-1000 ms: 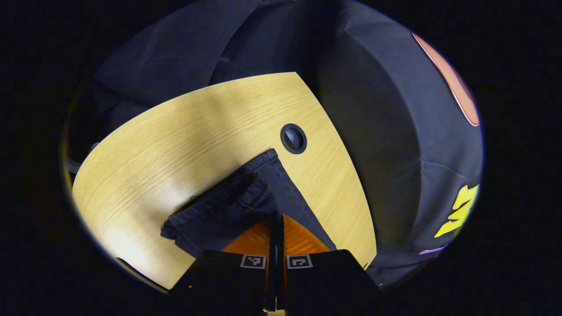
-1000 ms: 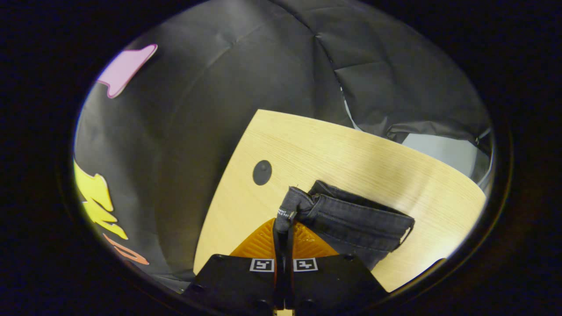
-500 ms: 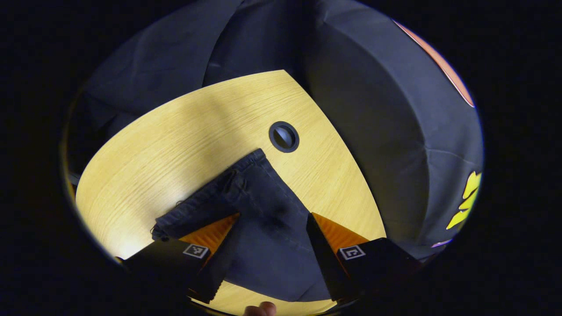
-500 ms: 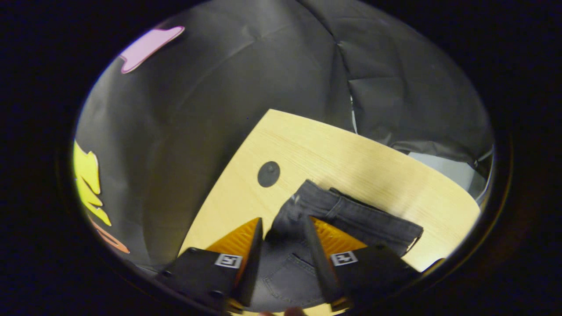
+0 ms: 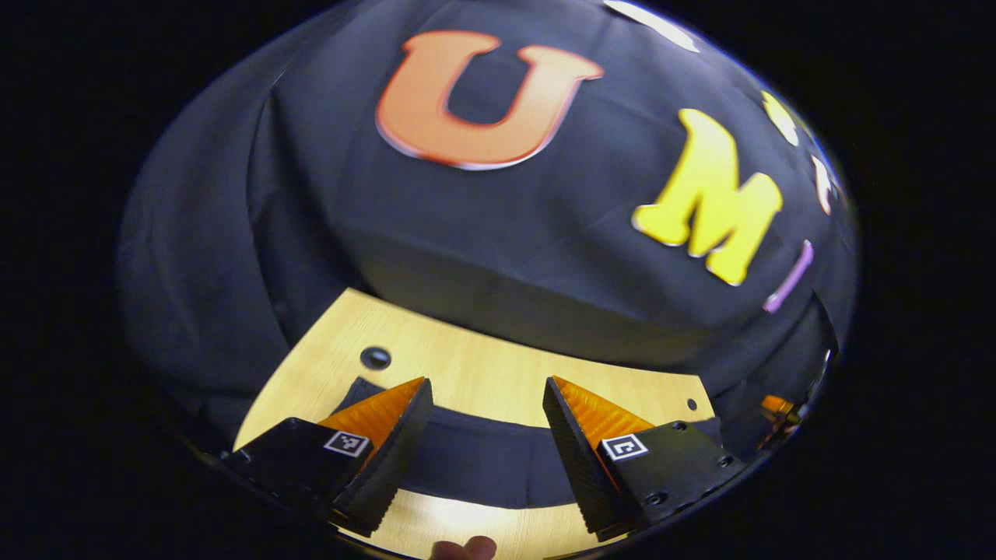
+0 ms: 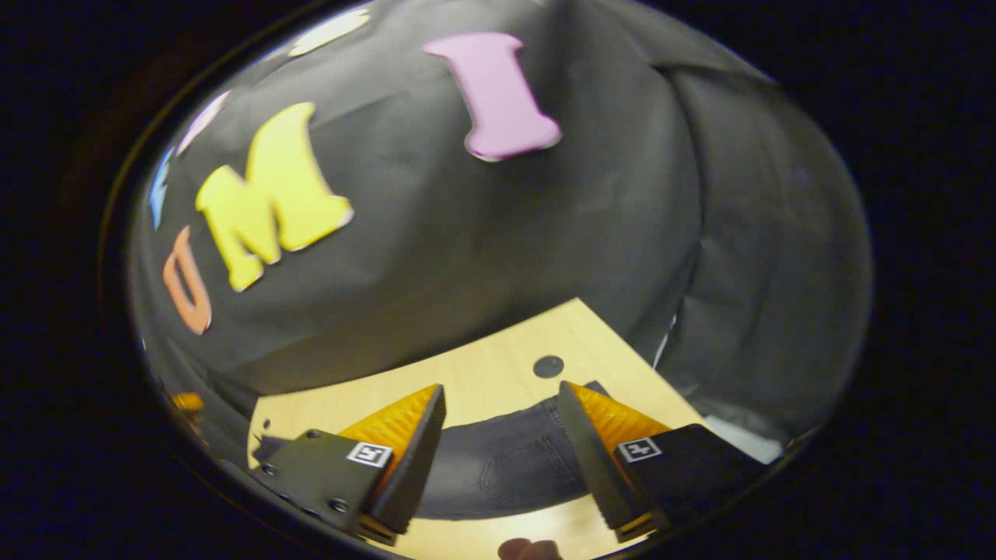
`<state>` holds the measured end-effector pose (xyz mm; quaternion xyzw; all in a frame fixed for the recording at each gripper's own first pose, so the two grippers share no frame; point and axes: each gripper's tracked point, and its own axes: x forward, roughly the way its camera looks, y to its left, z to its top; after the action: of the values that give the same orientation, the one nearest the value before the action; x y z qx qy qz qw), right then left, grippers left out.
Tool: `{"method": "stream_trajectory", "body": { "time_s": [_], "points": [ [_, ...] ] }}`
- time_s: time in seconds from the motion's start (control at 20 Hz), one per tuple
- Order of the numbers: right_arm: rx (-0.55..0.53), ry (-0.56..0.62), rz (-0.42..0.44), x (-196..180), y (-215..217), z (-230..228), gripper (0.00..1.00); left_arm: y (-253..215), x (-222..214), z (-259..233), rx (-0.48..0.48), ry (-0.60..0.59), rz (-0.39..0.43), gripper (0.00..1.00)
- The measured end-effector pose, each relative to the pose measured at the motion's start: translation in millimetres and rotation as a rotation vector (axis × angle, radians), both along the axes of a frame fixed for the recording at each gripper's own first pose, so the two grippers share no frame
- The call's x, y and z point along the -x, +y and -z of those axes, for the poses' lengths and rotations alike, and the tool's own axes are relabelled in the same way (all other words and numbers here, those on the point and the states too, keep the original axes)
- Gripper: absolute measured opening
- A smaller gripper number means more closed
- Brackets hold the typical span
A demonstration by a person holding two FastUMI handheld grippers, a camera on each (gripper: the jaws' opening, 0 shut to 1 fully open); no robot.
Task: Grasp the waist and the cuffs of the jeans and fold them to make the two legs overlap; first hold the waist and fold one-third of the jeans toward the cuffs, then hold the cuffs and fold the remaining one-third in the same direction to finish folding.
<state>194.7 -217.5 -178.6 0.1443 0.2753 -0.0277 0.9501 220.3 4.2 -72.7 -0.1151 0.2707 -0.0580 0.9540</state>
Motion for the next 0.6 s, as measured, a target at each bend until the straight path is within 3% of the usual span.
{"method": "stream_trajectory", "body": {
  "time_s": [0.05,0.25,0.35,0.45,0.5,0.55,0.6],
  "points": [
    [0.056,-0.047,-0.031,20,10,-18,0.97,-9,12,-21,-0.048,-0.069,0.018,0.93],
    [0.166,-0.141,-0.083,108,35,-60,0.97,-46,66,-44,-0.204,-0.248,0.023,0.95],
    [0.205,-0.143,-0.102,121,52,-54,1.00,-66,96,-35,-0.228,-0.257,0.030,0.96],
    [0.210,-0.124,-0.107,132,62,-47,0.97,-86,123,-27,-0.211,-0.251,0.030,0.96],
    [0.199,-0.114,-0.104,147,59,-46,0.91,-96,131,-24,-0.204,-0.248,0.033,0.97],
    [0.188,-0.107,-0.095,155,55,-43,0.97,-102,136,-21,-0.208,-0.243,0.039,0.97],
    [0.170,-0.098,-0.082,160,51,-38,0.91,-107,140,-18,-0.213,-0.238,0.042,0.97]
  ]
}}
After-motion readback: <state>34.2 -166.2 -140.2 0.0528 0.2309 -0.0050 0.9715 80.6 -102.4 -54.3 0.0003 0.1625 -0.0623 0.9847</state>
